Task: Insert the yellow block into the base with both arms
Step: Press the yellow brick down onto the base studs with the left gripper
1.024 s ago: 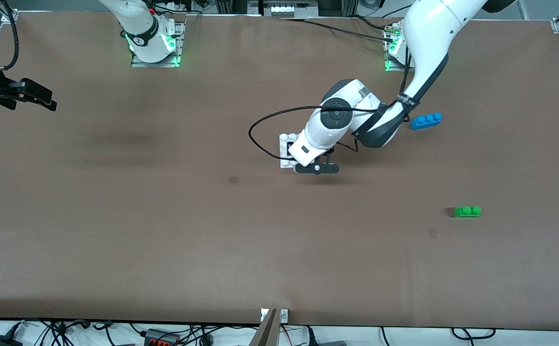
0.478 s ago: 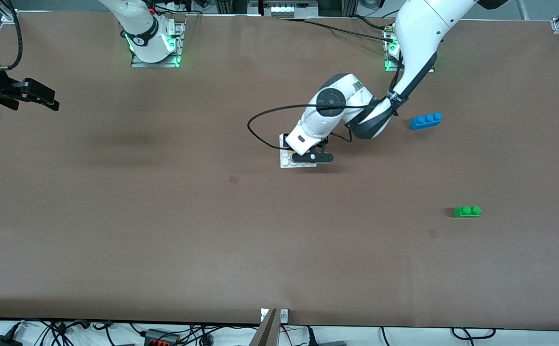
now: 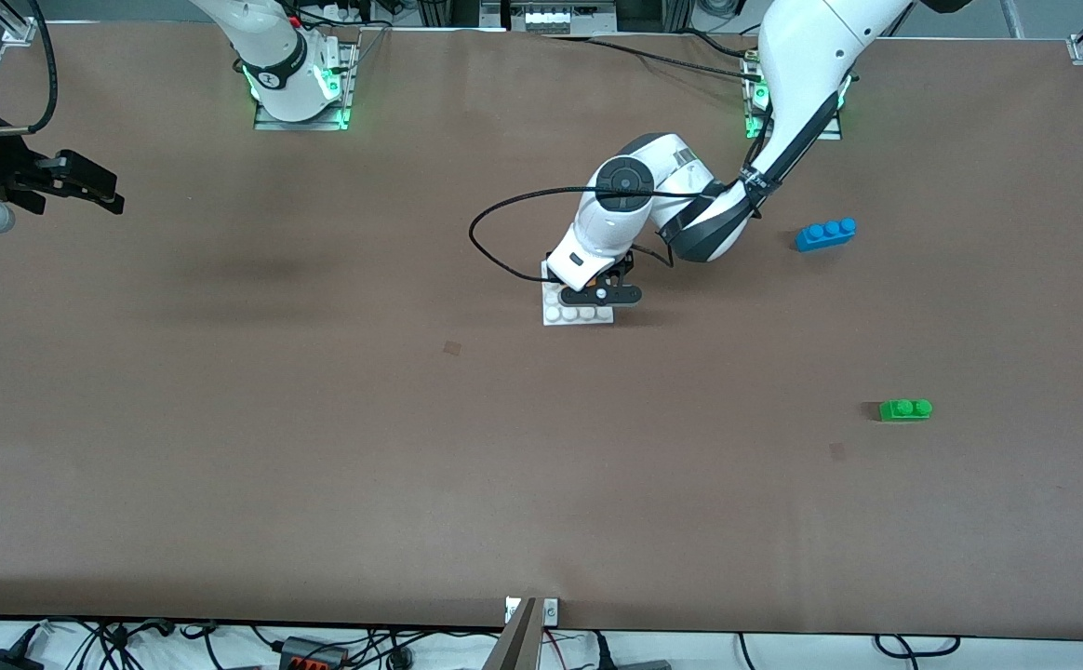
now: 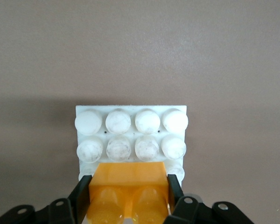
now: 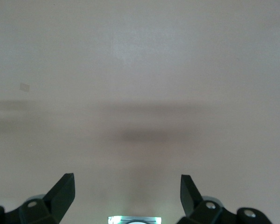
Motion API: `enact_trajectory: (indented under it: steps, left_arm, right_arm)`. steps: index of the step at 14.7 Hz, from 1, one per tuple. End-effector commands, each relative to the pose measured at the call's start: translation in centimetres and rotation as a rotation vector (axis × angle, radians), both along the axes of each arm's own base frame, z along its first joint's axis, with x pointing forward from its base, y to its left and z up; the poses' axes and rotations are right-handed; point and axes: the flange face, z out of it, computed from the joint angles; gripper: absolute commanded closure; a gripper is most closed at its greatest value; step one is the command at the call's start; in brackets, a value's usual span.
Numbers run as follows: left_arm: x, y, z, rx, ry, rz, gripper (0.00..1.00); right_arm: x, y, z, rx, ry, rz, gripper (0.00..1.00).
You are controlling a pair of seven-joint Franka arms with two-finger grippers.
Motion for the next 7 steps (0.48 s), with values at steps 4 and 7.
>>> enact_trajectory:
  steps: [4,7]
  left_arm:
    - [-2.3,-0.2,0.4,0.077,-0.077,0.012,0.39]
    - [-3.4,-1.3,-0.2,0.085,-0.083,-0.004,0.39]
  right_arm:
    - [-0.3,0.2,0.5,-0.001,-0.009,0.002,0.00]
    - [-0.3,0.2,0.6,-0.001,-0.011,0.002,0.00]
